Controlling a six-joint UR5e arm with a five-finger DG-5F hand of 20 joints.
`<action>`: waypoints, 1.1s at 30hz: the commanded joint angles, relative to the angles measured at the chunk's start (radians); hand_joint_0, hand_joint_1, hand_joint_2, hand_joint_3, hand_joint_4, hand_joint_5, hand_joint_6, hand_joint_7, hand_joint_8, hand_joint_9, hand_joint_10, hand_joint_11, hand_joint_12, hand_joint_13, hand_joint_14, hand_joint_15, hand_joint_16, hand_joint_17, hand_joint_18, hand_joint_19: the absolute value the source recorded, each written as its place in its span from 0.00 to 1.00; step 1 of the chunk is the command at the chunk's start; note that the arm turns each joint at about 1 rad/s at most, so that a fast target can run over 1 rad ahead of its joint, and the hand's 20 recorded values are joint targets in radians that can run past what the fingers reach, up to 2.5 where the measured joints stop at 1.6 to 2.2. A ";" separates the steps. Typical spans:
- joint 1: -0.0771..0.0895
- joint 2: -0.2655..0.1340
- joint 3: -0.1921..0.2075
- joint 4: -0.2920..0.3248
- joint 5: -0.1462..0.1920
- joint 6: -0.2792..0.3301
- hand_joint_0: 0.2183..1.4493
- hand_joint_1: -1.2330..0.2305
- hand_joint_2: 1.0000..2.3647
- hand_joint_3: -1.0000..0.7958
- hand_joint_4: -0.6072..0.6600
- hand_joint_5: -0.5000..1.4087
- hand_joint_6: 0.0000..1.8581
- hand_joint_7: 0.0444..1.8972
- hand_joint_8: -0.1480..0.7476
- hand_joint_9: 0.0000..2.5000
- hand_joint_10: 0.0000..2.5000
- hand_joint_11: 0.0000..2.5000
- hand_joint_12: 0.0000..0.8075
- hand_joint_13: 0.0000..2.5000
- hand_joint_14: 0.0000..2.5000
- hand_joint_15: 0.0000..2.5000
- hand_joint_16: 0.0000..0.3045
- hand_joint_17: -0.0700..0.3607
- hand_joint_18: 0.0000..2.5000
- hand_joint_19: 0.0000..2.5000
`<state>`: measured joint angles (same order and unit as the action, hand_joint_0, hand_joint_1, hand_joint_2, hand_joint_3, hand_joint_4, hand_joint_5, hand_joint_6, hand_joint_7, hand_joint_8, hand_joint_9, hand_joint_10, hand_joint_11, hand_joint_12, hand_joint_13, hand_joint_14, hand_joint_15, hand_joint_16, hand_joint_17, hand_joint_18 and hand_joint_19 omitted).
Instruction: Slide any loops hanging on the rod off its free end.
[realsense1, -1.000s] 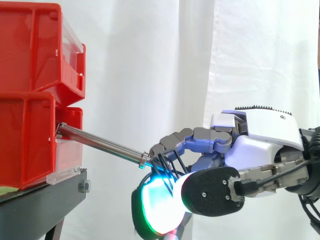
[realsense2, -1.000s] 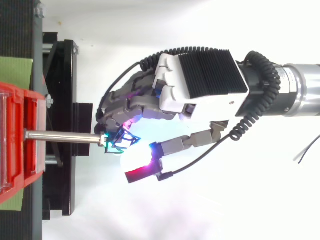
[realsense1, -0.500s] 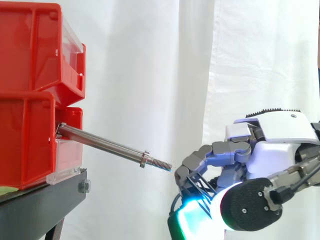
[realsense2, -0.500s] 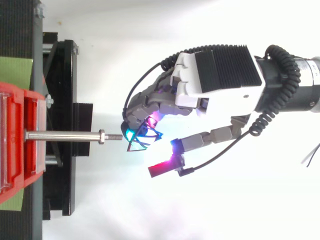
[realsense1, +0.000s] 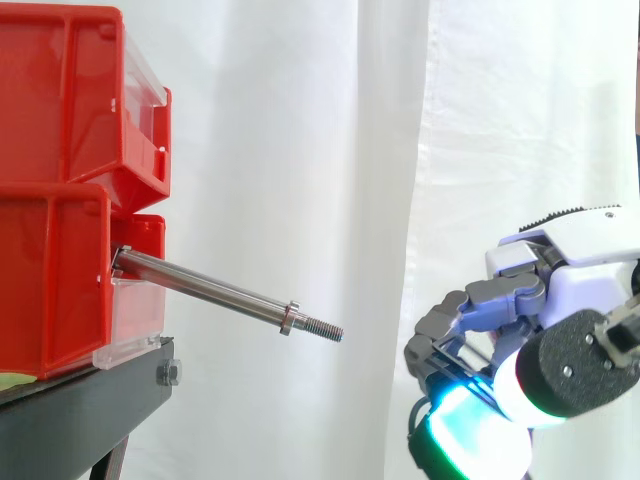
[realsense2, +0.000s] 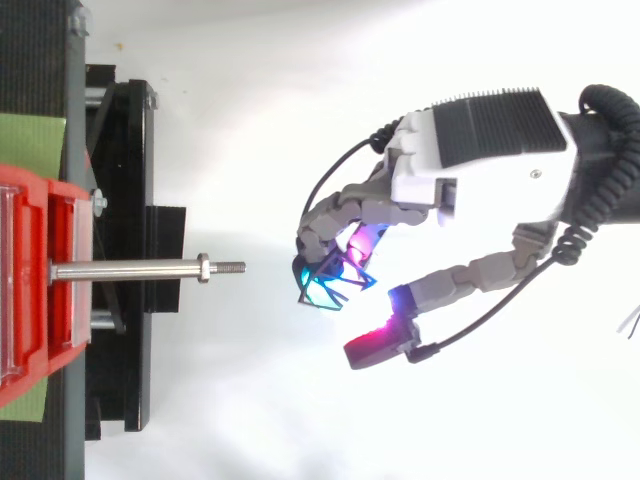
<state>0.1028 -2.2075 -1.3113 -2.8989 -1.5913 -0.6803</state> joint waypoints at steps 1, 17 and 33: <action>0.003 0.022 0.001 -0.068 0.034 0.070 0.34 0.35 0.02 0.45 0.48 0.16 0.49 0.60 0.55 0.38 0.00 0.12 0.41 0.35 0.00 0.04 0.15 0.41 0.36 0.11; 0.014 0.026 0.015 -0.289 0.050 0.430 0.38 0.31 0.01 0.35 0.49 0.16 0.49 0.57 0.54 0.38 0.00 0.12 0.40 0.36 0.00 0.04 0.15 0.41 0.37 0.11; 0.020 0.026 0.061 -0.390 0.048 0.505 0.37 0.29 0.01 0.32 0.53 0.16 0.49 0.58 0.54 0.38 0.00 0.12 0.40 0.36 0.00 0.05 0.15 0.40 0.37 0.11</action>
<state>0.1198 -2.1817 -1.2523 -3.2806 -1.5449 -0.1789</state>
